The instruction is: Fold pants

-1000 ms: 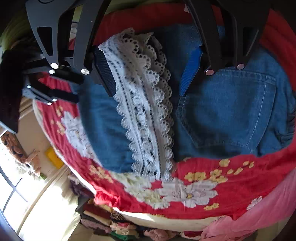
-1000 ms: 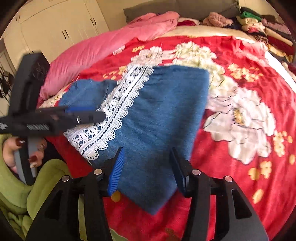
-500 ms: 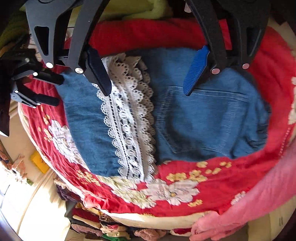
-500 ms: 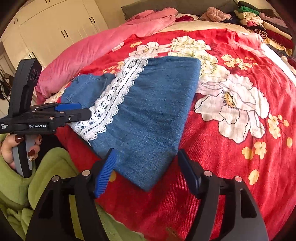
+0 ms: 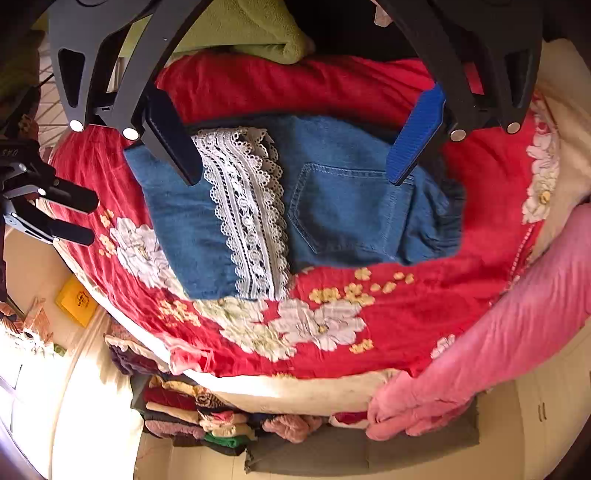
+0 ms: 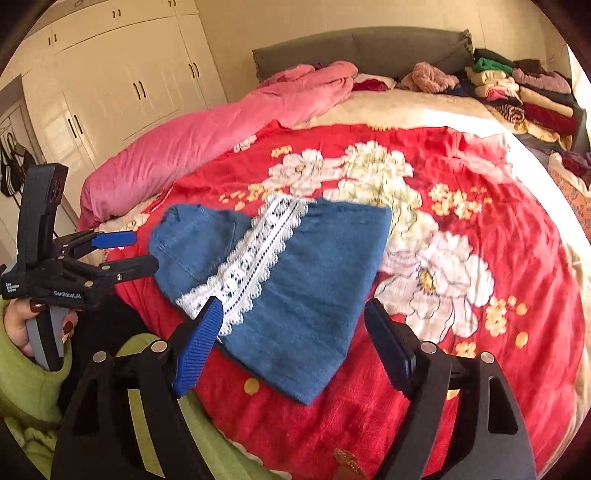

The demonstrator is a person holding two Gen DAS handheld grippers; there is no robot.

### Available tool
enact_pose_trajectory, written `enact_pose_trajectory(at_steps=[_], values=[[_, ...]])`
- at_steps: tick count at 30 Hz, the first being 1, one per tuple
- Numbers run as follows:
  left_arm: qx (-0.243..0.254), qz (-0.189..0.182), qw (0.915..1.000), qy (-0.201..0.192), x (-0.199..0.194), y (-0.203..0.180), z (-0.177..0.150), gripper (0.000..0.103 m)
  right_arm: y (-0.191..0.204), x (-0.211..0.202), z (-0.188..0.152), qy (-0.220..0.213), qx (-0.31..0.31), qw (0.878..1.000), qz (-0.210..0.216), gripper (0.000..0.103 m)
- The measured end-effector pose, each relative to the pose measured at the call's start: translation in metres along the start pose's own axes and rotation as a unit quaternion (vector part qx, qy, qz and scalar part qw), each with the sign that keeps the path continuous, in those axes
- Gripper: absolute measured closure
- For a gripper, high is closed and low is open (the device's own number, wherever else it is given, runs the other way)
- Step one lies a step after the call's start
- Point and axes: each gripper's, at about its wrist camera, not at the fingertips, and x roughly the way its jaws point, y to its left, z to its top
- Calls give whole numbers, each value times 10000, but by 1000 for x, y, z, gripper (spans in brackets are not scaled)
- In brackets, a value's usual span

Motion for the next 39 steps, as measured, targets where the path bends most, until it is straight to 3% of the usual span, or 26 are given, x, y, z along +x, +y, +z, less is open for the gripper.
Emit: enact_pose_trajectory(at_steps=[1,11,20,39], values=[[1,15,10000,-55,-4,0,1,10,2,-5,4,-130,-10,9999,-54,4],[-37,254,9993,-281,-20,10,2,10,17,-16,38,-514,-132,9985,-105,5],[-246,301,9990,-238,-16,29,-2,10,33,-1,65,-549,-305,9980,-67,5],[-1006,555,9934,34,9,111,-21,10,77,92,108,83,-562,9978,349,5]])
